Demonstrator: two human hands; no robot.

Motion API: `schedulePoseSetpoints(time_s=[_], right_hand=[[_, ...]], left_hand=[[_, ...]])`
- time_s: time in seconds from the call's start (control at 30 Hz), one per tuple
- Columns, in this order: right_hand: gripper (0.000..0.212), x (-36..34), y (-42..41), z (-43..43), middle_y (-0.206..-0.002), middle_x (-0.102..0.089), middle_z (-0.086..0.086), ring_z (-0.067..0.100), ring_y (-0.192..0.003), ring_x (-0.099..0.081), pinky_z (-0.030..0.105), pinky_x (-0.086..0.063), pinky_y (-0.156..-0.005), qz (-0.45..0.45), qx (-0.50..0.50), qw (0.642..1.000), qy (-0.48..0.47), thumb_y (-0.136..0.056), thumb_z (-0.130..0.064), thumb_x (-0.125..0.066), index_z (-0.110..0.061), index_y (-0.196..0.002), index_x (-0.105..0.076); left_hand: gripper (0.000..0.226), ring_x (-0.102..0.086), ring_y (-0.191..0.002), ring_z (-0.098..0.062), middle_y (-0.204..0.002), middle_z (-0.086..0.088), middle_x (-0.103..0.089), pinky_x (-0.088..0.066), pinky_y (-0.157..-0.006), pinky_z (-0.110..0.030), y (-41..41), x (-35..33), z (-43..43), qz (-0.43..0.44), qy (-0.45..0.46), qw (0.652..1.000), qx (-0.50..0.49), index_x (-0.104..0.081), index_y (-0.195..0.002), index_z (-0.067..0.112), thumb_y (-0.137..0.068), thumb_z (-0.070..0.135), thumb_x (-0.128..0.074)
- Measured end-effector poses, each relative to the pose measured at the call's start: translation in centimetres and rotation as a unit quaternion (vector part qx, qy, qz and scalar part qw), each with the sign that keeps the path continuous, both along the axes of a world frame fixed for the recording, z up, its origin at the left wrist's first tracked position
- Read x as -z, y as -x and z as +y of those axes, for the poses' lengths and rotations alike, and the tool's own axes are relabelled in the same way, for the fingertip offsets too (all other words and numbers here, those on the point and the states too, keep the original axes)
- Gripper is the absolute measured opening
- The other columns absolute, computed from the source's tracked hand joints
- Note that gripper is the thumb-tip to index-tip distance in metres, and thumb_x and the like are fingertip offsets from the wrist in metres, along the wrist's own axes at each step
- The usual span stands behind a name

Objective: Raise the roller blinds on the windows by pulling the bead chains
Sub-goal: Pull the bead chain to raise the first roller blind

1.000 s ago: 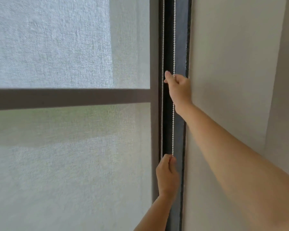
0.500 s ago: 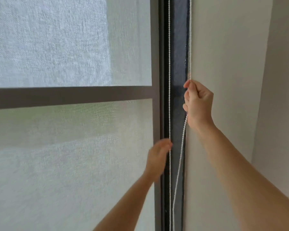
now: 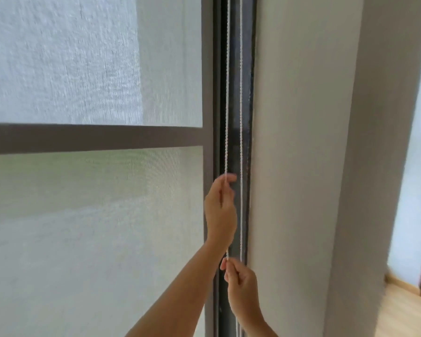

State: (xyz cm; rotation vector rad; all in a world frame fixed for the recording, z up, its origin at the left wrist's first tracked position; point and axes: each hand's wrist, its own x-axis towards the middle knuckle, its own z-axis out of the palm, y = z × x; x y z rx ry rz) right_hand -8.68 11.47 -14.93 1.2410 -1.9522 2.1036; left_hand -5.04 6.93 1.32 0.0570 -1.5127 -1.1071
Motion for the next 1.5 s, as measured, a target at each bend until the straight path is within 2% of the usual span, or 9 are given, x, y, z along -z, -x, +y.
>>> schedulePoseSetpoints(time_s=[0.13, 0.23, 0.33, 0.53, 0.73, 0.87, 1.03, 1.27, 1.5], right_hand=[[0.029, 4.5, 0.3, 1.2, -0.051, -0.051, -0.008, 0.004, -0.051, -0.049, 0.032, -0.046, -0.055, 0.017, -0.075, 0.98, -0.184, -0.096, -0.02, -0.05, -0.033, -0.076, -0.067], [0.023, 0.9, 3.2, 0.9, -0.103, -0.071, -0.004, 0.006, -0.098, -0.066, 0.027, -0.051, -0.096, 0.039, -0.153, 0.935, -0.317, -0.097, -0.019, -0.048, -0.017, -0.106, -0.07], [0.032, -9.8, 3.5, 0.1, -0.125, -0.067, 0.003, 0.021, -0.119, -0.061, 0.034, -0.048, -0.103, 0.002, -0.238, 0.953, -0.189, -0.098, -0.026, -0.047, -0.015, -0.126, -0.06], [0.033, -32.2, -1.9, 1.3, -0.093, -0.069, 0.009, 0.015, -0.072, -0.068, 0.029, -0.056, -0.063, -0.03, -0.243, 0.951, 0.191, -0.102, -0.025, -0.038, -0.005, -0.12, -0.057], [0.026, -33.4, 0.2, 1.8, -0.054, -0.036, -0.004, 0.007, -0.043, -0.023, 0.021, -0.02, -0.038, 0.006, -0.131, 0.947, 0.292, -0.1, -0.014, -0.042, -0.014, -0.087, -0.065], [0.033, -29.8, 0.5, 2.3, -0.048, -0.032, -0.011, 0.007, -0.042, -0.023, 0.018, -0.021, -0.039, 0.027, -0.084, 0.951, 0.295, -0.099, -0.012, -0.043, -0.02, -0.074, -0.062], [0.03, -21.1, 1.2, 1.9, -0.045, -0.038, -0.013, 0.003, -0.041, -0.028, 0.014, -0.025, -0.04, 0.023, -0.033, 0.971, 0.236, -0.1, -0.012, -0.043, -0.018, -0.076, -0.06], [0.029, -7.1, -0.8, -0.1, -0.051, -0.049, -0.008, 0.006, -0.045, -0.039, 0.02, -0.033, -0.048, 0.006, 0.013, 0.993, 0.118, -0.098, -0.008, -0.047, -0.018, -0.078, -0.066], [0.05, -0.3, -1.5, 0.8, -0.045, -0.037, -0.008, 0.006, -0.045, -0.031, 0.026, -0.027, -0.048, -0.023, -0.097, 0.994, -0.048, -0.097, -0.003, -0.046, -0.033, -0.061, -0.061]], left_hand=[[0.033, -0.052, -0.054, -0.003, -0.061, 0.017, -0.056, -0.039, -0.053, -0.009, -2.6, 7.9, -1.8, -0.059, 0.013, 0.993, -0.101, -0.06, -0.083, 0.024, -0.098, 0.0, -0.044], [0.046, -0.047, -0.046, -0.003, -0.059, 0.021, -0.056, -0.033, -0.045, -0.008, -4.4, 12.3, -2.8, -0.105, 0.008, 0.978, -0.178, -0.054, -0.075, 0.033, -0.096, -0.007, -0.044], [0.033, -0.047, -0.048, 0.011, -0.061, 0.033, -0.055, -0.034, -0.051, -0.001, -5.2, 16.1, -2.3, -0.15, 0.034, 0.965, -0.213, -0.054, -0.078, 0.032, -0.094, 0.005, -0.043], [0.029, -0.035, -0.048, 0.003, -0.052, 0.019, -0.041, -0.031, -0.05, -0.011, -4.9, 22.4, 3.0, -0.313, -0.051, 0.944, -0.09, -0.054, -0.065, 0.036, -0.082, 0.014, -0.046], [0.041, -0.047, -0.062, 0.0, -0.06, 0.016, -0.047, -0.037, -0.064, -0.012, -6.9, 22.1, 3.8, -0.414, -0.019, 0.909, 0.038, -0.055, -0.057, 0.043, -0.086, 0.014, -0.055], [0.025, -0.059, -0.104, -0.002, -0.112, 0.012, -0.065, -0.043, -0.095, -0.018, -5.8, 20.3, 1.1, -0.458, 0.111, 0.881, 0.041, -0.061, -0.091, 0.046, -0.096, 0.025, -0.047], [0.033, -0.06, -0.109, -0.01, -0.121, -0.001, -0.065, -0.048, -0.1, -0.039, -4.1, 11.0, -2.2, -0.344, 0.051, 0.937, 0.041, -0.059, -0.117, 0.031, -0.094, 0.032, -0.036], [0.027, -0.066, -0.09, -0.015, -0.104, -0.002, -0.066, -0.054, -0.078, -0.026, -1.7, -6.0, 0.0, -0.11, 0.055, 0.991, 0.054, -0.054, -0.123, 0.015, -0.104, 0.025, -0.037], [0.034, -0.034, -0.05, -0.005, -0.056, 0.01, -0.038, -0.031, -0.047, -0.029, -1.2, -3.5, 0.8, 0.059, 0.024, 0.99, -0.122, -0.049, -0.07, 0.021, -0.098, 0.009, -0.035]])
